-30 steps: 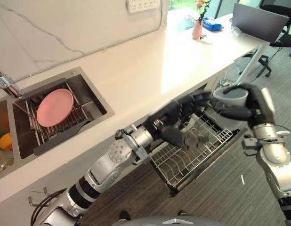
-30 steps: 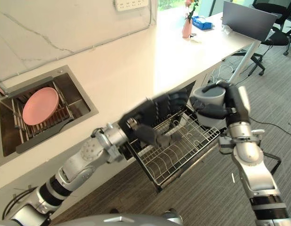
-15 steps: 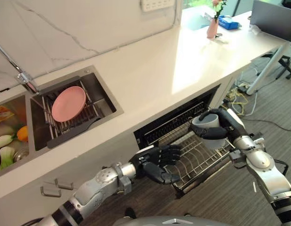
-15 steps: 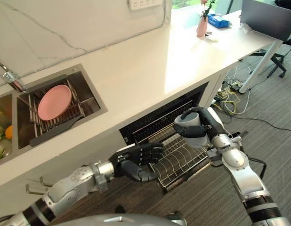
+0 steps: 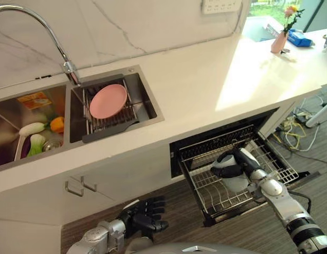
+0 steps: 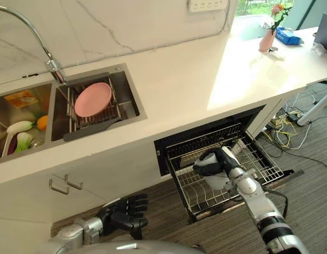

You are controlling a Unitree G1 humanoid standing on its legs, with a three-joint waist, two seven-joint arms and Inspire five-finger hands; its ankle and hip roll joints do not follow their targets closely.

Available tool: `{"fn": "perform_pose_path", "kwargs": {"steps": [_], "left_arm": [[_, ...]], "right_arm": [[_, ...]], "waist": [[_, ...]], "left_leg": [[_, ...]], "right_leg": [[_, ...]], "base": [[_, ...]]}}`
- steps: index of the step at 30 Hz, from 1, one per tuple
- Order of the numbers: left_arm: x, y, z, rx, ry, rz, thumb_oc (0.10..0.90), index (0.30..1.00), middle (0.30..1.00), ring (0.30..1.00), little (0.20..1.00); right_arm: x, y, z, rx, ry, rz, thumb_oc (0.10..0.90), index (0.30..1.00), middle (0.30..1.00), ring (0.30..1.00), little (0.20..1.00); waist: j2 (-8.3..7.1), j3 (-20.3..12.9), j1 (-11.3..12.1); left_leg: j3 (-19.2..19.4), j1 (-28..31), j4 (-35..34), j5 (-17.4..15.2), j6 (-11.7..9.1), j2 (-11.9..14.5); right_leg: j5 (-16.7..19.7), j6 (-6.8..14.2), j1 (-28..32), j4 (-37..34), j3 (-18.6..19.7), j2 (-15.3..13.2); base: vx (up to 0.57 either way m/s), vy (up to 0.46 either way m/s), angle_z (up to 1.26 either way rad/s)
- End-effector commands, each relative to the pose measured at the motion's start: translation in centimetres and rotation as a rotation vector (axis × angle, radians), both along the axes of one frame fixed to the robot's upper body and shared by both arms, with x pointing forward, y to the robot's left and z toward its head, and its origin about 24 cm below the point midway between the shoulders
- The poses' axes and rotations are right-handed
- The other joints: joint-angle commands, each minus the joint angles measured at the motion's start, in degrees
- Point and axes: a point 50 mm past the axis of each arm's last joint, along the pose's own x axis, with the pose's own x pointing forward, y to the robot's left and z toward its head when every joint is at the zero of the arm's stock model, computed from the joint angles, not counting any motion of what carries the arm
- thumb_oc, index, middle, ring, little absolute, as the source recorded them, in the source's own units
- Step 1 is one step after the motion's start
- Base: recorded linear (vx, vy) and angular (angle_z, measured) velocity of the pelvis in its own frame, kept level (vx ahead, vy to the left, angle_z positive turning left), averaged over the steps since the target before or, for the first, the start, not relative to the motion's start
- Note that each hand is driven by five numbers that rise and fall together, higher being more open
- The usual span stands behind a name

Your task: Place the dishes in the dishwasher.

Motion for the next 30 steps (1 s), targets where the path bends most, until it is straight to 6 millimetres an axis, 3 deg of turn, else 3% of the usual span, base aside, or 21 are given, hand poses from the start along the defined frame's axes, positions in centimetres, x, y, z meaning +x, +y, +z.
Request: {"fn": "perform_pose_path", "kwargs": {"steps": [1, 4, 13, 14, 15, 16, 23, 30], "left_arm": [[2.8, 1.2, 1.4, 0.108, -0.165, 0.002, 0.800, 0.900, 0.900, 0.900, 0.900], [2.6, 1.6, 0.9, 0.140, -0.154, 0.017, 0.800, 0.900, 0.900, 0.900, 0.900], [-1.4, 3.9, -4.2, 0.355, 0.093, 0.187, 0.800, 0.900, 0.900, 0.900, 0.900], [-1.8, 4.0, -4.6, 0.373, 0.118, 0.208, 0.800, 0.900, 0.900, 0.900, 0.900], [-2.3, 4.1, -5.2, 0.390, 0.155, 0.226, 0.800, 0.900, 0.900, 0.900, 0.900], [-2.6, 4.1, -5.5, 0.398, 0.173, 0.248, 0.800, 0.900, 0.900, 0.900, 0.900], [-4.1, 4.1, -6.9, 0.454, 0.276, 0.290, 0.800, 0.900, 0.900, 0.900, 0.900], [-4.6, 4.0, -7.2, 0.481, 0.300, 0.282, 0.800, 0.900, 0.900, 0.900, 0.900]], "right_arm": [[3.5, 0.8, 3.7, -0.065, -0.170, 0.083, 0.400, 0.300, 0.300, 0.300, 0.300], [3.4, 0.9, 3.2, -0.073, -0.150, 0.082, 0.400, 0.300, 0.300, 0.300, 0.300], [2.1, 2.2, -1.0, -0.013, 0.006, 0.020, 0.400, 0.300, 0.300, 0.300, 0.300], [2.0, 2.4, -1.2, -0.010, 0.011, 0.021, 0.485, 0.427, 0.427, 0.427, 0.427], [1.9, 2.5, -1.5, -0.015, 0.020, 0.019, 0.605, 0.608, 0.608, 0.608, 0.608], [1.9, 2.7, -1.4, -0.012, 0.015, 0.018, 0.800, 0.900, 0.900, 0.900, 0.900], [1.9, 2.7, -1.4, 0.006, 0.007, 0.006, 0.800, 0.900, 0.900, 0.900, 0.900], [2.5, 1.8, 0.7, 0.007, -0.086, -0.016, 0.800, 0.900, 0.900, 0.900, 0.900]], "waist": [[-1.44, -0.9, 1.7], [-1.47, -0.8, 2.0], [-1.51, -0.2, 3.7], [-1.52, -0.2, 3.7], [-1.54, -0.3, 3.8], [-1.53, -0.3, 3.8], [-1.55, -0.6, 3.4], [-1.50, -1.0, 2.4]], "left_leg": [[-0.1, 3.6, 0.9, -2.0, -2.8, 3.2], [-0.3, 3.4, 0.9, -2.0, -2.8, 3.3], [-1.6, 2.4, 1.2, -1.5, -2.8, 3.5], [-1.7, 2.4, 1.2, -1.5, -2.8, 3.5], [-1.7, 2.4, 1.2, -1.5, -2.8, 3.5], [-1.7, 2.5, 1.2, -1.5, -2.9, 3.5], [-1.6, 2.7, 1.2, -1.6, -2.8, 3.5], [-0.9, 3.4, 1.1, -1.9, -2.7, 3.4]], "right_leg": [[3.2, 2.2, -2.1, 2.5, -1.5, -3.2], [3.1, 2.2, -2.0, 2.5, -1.8, -3.1], [2.6, 1.7, -1.8, 2.5, -3.1, -2.7], [2.5, 1.6, -1.8, 2.5, -3.1, -2.7], [2.5, 1.6, -1.7, 2.4, -3.2, -2.7], [2.4, 1.6, -1.6, 2.4, -3.2, -2.6], [2.2, 1.5, -1.5, 2.4, -2.8, -2.7], [2.5, 1.6, -1.4, 2.2, -2.1, -3.0]], "base": [[-0.02, -0.006, 0.19], [-0.01, -0.006, 0.13], [-0.01, -0.001, 0.06], [0.00, 0.000, 0.08], [0.01, 0.003, 0.07], [0.01, 0.005, 0.06], [0.00, 0.000, 0.00], [0.00, 0.001, -0.01]]}}
